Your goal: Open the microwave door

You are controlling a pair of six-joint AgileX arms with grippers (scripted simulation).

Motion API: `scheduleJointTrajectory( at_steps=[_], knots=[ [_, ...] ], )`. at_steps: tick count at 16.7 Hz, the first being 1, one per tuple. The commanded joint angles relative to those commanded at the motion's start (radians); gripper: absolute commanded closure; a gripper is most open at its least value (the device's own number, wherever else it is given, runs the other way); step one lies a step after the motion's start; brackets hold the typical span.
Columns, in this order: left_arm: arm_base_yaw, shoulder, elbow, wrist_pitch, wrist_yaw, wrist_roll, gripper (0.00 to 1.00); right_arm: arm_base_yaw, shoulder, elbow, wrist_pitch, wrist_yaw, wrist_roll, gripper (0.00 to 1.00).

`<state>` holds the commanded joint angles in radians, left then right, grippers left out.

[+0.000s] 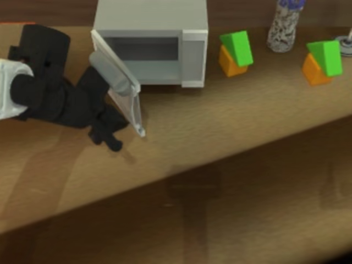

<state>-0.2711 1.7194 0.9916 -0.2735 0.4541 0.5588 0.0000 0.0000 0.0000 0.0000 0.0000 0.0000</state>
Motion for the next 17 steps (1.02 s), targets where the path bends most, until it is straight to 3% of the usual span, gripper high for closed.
scheduleJointTrajectory(
  at_steps=[7,17],
  knots=[
    [0.0,0.0,0.0,0.0,0.0,0.0,0.02,0.0,0.0,0.0,0.0,0.0,0.0,0.0],
    [-0.001,-0.004,-0.001,-0.002,-0.001,0.0,0.0,0.0,0.0,0.0,0.0,0.0,0.0,0.0]
  ],
)
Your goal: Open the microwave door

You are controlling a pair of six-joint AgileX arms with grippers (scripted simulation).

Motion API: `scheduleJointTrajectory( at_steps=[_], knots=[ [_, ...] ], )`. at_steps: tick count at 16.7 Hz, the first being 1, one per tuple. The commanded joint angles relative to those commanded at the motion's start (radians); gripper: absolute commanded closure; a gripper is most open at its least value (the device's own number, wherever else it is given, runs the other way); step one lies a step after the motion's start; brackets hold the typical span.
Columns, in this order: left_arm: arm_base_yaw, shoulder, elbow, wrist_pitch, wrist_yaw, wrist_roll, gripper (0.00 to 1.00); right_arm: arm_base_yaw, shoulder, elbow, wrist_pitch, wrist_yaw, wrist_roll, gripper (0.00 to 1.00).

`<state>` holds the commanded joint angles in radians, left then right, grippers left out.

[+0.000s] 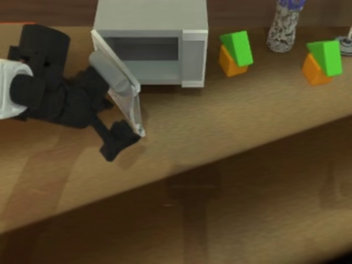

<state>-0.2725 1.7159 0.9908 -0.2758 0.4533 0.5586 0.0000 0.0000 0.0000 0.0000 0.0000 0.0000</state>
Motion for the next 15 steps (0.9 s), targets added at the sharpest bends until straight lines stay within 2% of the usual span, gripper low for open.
scheduleJointTrajectory(
  at_steps=[8,15],
  knots=[
    [-0.022,-0.246,-0.053,-0.174,-0.025,-0.041,0.0,0.0,0.0,0.0,0.0,0.0,0.0,0.0],
    [-0.021,-0.245,-0.04,-0.193,-0.03,-0.054,0.0,0.0,0.0,0.0,0.0,0.0,0.0,0.0]
  ],
)
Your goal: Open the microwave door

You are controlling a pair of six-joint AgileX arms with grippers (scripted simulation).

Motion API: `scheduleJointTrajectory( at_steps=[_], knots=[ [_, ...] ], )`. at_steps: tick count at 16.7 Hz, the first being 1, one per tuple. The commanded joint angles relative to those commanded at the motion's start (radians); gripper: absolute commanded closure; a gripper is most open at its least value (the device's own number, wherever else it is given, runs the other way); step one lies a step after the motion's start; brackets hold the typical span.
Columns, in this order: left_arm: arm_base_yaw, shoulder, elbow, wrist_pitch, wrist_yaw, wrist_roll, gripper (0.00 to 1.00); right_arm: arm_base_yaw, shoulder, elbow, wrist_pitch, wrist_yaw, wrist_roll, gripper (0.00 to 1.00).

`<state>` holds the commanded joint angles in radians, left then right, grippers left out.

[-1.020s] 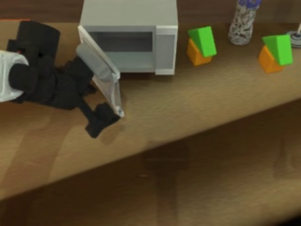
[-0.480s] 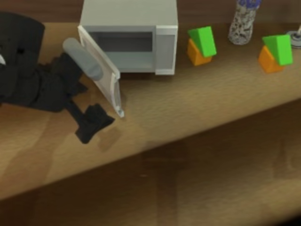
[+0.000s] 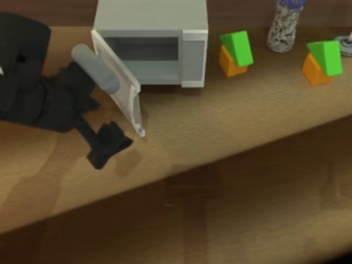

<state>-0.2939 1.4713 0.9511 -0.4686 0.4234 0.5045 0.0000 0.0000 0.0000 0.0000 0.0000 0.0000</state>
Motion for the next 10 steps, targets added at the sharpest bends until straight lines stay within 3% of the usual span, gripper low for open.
scheduleJointTrajectory(
  at_steps=[5,10],
  knots=[
    [-0.054,0.151,0.211,-0.201,-0.093,-0.209,0.0,0.0,0.0,0.0,0.0,0.0,0.0,0.0],
    [-0.143,0.381,0.666,-0.544,-0.26,-0.625,0.0,0.0,0.0,0.0,0.0,0.0,0.0,0.0]
  ],
)
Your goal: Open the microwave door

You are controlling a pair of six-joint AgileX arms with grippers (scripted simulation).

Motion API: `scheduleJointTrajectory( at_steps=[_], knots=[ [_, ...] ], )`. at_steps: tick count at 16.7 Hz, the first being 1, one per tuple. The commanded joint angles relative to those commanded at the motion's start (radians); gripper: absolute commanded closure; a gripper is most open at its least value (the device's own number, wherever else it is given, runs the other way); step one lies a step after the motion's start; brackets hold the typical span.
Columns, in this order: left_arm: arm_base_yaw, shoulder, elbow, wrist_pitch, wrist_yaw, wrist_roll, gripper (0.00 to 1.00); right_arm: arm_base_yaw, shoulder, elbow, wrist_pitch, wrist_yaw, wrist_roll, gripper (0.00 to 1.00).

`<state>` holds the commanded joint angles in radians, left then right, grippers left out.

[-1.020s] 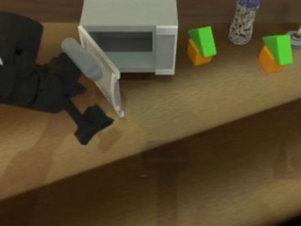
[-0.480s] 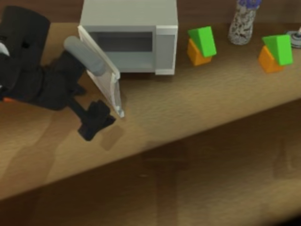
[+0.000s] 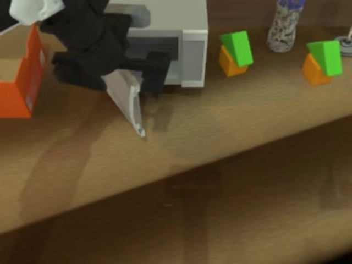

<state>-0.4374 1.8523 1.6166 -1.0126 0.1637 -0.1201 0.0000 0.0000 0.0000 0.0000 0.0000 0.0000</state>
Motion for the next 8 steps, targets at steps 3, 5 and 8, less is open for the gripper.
scheduleJointTrajectory(
  at_steps=[3,5,8],
  knots=[
    [-0.056,0.132,0.319,-0.218,-0.116,-0.307,0.0,0.0,0.0,0.0,0.0,0.0,0.0,0.0],
    [-0.09,0.211,0.514,-0.358,-0.194,-0.51,0.0,0.0,0.0,0.0,0.0,0.0,0.0,0.0],
    [-0.134,0.312,0.751,-0.549,-0.303,-0.775,0.0,0.0,0.0,0.0,0.0,0.0,0.0,0.0]
  ],
)
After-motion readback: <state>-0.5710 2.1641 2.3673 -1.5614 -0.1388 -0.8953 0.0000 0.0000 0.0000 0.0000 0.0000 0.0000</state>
